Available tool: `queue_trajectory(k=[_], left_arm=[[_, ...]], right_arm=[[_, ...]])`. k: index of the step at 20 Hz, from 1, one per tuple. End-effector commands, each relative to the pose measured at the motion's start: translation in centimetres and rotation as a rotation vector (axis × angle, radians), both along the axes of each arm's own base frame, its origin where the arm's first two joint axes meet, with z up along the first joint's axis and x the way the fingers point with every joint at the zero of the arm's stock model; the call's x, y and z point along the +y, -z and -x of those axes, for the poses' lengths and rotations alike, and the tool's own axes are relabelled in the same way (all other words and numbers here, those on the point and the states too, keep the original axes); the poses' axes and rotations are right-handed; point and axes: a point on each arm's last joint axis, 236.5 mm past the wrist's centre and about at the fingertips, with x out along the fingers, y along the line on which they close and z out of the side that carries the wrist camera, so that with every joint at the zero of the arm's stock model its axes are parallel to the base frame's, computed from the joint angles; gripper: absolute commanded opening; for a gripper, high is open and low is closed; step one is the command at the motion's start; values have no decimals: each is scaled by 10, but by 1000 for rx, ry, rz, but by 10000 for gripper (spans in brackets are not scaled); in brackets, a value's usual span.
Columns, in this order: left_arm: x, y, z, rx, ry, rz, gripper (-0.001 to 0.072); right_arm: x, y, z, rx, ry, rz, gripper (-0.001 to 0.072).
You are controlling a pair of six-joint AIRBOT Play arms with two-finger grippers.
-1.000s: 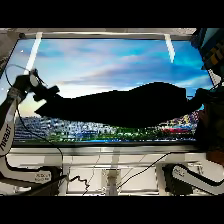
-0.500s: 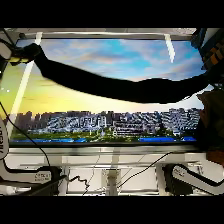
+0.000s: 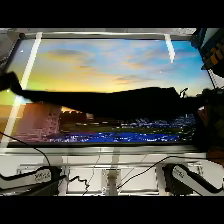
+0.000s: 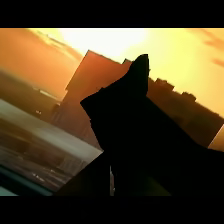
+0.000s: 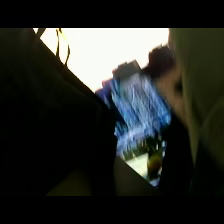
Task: Fold the clothes and pants, and hang the long-sleeved shirts on hangers.
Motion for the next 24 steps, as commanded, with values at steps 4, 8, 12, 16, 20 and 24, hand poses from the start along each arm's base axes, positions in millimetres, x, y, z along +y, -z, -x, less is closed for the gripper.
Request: queue_trajectory(k=[4,8,12,16,20,24], left_arm=[[-38,94,113,96,-24,77,9],[-50,122,170,161,-19,54,9],[-25,111,201,242,-14,-90,8],[-11,104,196,219,2,-156,9],[-9,102,187,184,12,-167,9],[-9,102,186,182,13,-168,31]], right_arm=[[51,53,82,59,2,-69,16],[54,41,112,63,0,-11,17],[53,39,127,105,2,6,17],[47,35,116,59,1,35,16],[47,36,118,67,1,32,17],[65,45,150,209,-14,-40,388]])
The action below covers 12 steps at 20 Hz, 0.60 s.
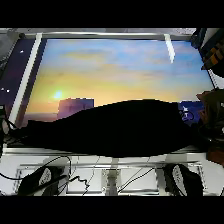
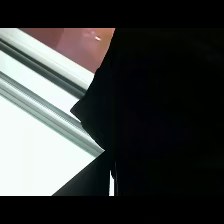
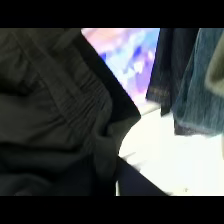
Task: Fold the clothes and pants, and hang the long-sleeved shirts on hangers.
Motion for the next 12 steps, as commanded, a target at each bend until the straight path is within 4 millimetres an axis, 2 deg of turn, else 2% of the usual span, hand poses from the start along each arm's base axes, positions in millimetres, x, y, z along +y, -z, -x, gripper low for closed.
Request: queue_trajectory(k=[1,2,3,5,7,10,12], left_arm=[[1,-1,-1,-4,3,-7,173],[1,-1,0,-1,2,-7,392],[1,-1,1,5,7,-7,557],[1,0,5,30,23,-7,579],[1,-1,5,31,21,-7,579],[5,-13,-4,-4,21,-21,579],[9,-28,-14,-45,20,-37,579]], right_arm=[[17,7,32,140,-27,-69,632],[21,8,39,172,-39,-84,673],[24,9,44,195,-45,-96,673],[24,8,44,196,-45,-97,673],[14,3,26,119,-49,-53,672],[-19,-20,-38,-150,-60,101,670],[-30,-22,-73,-249,-60,119,647]])
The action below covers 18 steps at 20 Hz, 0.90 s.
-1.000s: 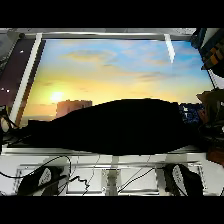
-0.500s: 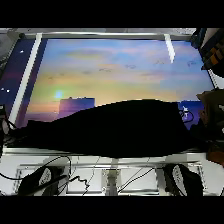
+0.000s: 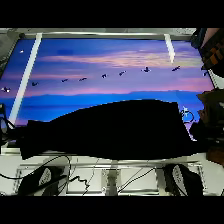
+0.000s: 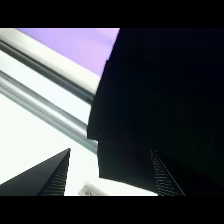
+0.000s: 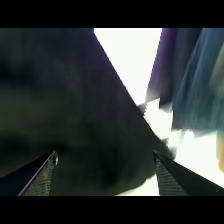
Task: Fold the clothes and pants, and hang the long-sleeved shirts on hangers.
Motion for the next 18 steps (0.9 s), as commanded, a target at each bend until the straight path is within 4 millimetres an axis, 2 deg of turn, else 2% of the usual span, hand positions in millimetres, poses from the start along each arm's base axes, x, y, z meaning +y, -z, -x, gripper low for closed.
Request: queue_trajectory(k=[1,4,6,7,8,9,14,16,18], left_arm=[[6,-23,-14,-58,2,-25,579],[11,-43,-25,-110,0,-46,579],[12,-47,-27,-122,-5,-49,579],[12,-47,-27,-123,-5,-49,578],[11,-47,-28,-124,-5,-47,579],[11,-47,-28,-124,-5,-47,579],[11,-47,-28,-124,-4,-47,578],[12,-48,-31,-135,0,-51,578],[12,-49,-35,-152,7,-52,578]], right_arm=[[-21,-7,-65,-193,-5,38,643],[-11,28,-115,-126,-68,-139,621],[13,46,-147,-64,-160,-331,605],[28,52,-158,-34,-239,-427,564],[43,56,-167,-13,-330,-519,547],[49,61,-174,5,-379,-577,547],[19,103,-199,43,-376,-518,549],[11,110,-206,28,-370,-487,549],[4,115,-203,45,-375,-452,551]])
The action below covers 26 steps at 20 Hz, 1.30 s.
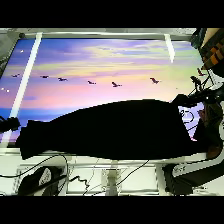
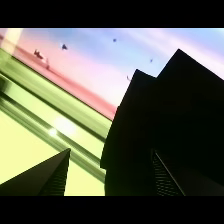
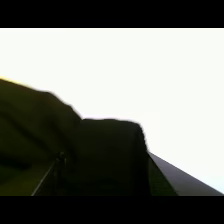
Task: Fold the clothes and pants, and hang the long-sleeved shirts on hangers.
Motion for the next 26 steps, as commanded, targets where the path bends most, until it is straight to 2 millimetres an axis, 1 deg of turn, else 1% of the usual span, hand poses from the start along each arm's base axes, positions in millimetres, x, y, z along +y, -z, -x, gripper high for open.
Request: queue_trajectory(k=[1,5,7,9,11,12,13,16,17,18,19,20,21,23,24,25,26], left_arm=[[0,-2,-5,-22,7,-1,579],[0,-2,-6,-25,9,-2,579],[1,-3,-11,-41,17,-9,578],[2,0,-15,-39,23,-7,578],[2,4,-17,-30,27,-3,578],[1,7,-18,-27,27,7,579],[0,9,-18,-26,26,15,578],[-5,17,-27,-39,30,51,581],[-11,24,-30,-36,27,86,622],[-20,34,-33,-31,19,144,629],[-31,44,-36,-16,34,199,648],[-43,54,-37,13,69,252,647],[-50,62,-32,61,99,284,647],[-59,74,-11,227,245,305,647],[-57,76,2,310,304,298,647],[-51,76,11,372,350,271,647],[-43,74,15,417,406,230,647]], right_arm=[[-11,12,-4,0,-21,40,551],[2,12,11,37,-103,-8,549],[8,14,10,21,-137,-29,544],[14,20,10,27,-136,-60,443],[22,22,9,25,-149,-103,167],[24,20,7,7,-157,-111,54],[27,18,3,-11,-161,-123,17],[37,4,-8,-61,-130,-175,17],[39,-2,-12,-78,-123,-183,17],[38,-6,-13,-88,-124,-177,17],[38,-10,-13,-95,-125,-171,17],[38,-13,-13,-101,-126,-167,17],[38,-15,-13,-103,-129,-168,17],[40,-18,-11,-99,-135,-172,17],[40,-18,-10,-94,-134,-177,17],[41,-18,-9,-92,-136,-180,17],[42,-19,-8,-87,-140,-185,17]])
